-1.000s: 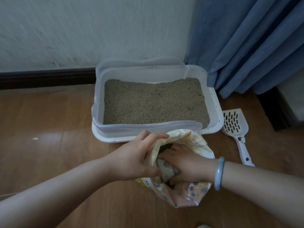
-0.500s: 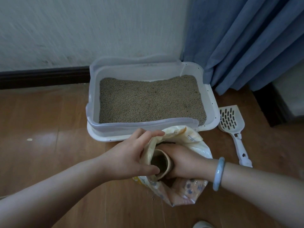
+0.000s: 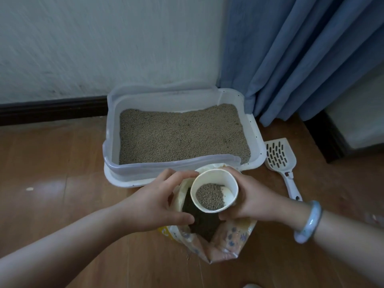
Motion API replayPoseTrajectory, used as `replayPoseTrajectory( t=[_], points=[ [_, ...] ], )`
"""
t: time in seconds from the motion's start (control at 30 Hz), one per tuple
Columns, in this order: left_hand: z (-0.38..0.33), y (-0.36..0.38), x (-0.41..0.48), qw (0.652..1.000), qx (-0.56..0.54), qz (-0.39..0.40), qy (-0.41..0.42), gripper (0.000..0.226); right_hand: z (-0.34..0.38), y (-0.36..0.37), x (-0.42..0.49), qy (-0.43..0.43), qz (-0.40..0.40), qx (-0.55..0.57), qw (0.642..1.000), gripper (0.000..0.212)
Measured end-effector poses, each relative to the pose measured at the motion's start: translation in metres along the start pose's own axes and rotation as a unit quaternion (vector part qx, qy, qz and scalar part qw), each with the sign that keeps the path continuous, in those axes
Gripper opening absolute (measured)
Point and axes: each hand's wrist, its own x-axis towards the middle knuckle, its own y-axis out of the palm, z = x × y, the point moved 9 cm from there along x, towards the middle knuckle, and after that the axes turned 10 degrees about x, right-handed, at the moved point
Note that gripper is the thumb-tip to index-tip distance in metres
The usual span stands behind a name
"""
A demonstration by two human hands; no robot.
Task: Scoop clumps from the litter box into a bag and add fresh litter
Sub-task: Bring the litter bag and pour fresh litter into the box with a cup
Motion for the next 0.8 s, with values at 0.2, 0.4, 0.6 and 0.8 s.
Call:
replayPoseTrajectory(
  t=[0.2, 0.4, 0.6, 0.8],
  points=[
    [0.004, -0.001, 0.000, 1.000, 0.006, -0.007, -0.004, 0.082, 0.041, -0.033, 0.004, -0.020, -0.033, 0.111, 0.993, 0.083],
    [0.002, 0.000, -0.001, 1.000, 0.011, -0.010, 0.000, 0.082, 0.067, -0.073, 0.044, -0.081, -0.116, 0.116, 0.983, 0.081],
    [0.002, -0.001, 0.000, 1.000, 0.007, -0.016, 0.008, 0.080, 0.052, -0.069, 0.093, -0.101, -0.121, -0.124, 0.980, 0.074],
    [0.004, 0.000, 0.001, 1.000, 0.009, -0.022, 0.010, 0.082, 0.019, -0.061, 0.120, -0.075, -0.066, -0.316, 0.944, 0.071]
  ],
)
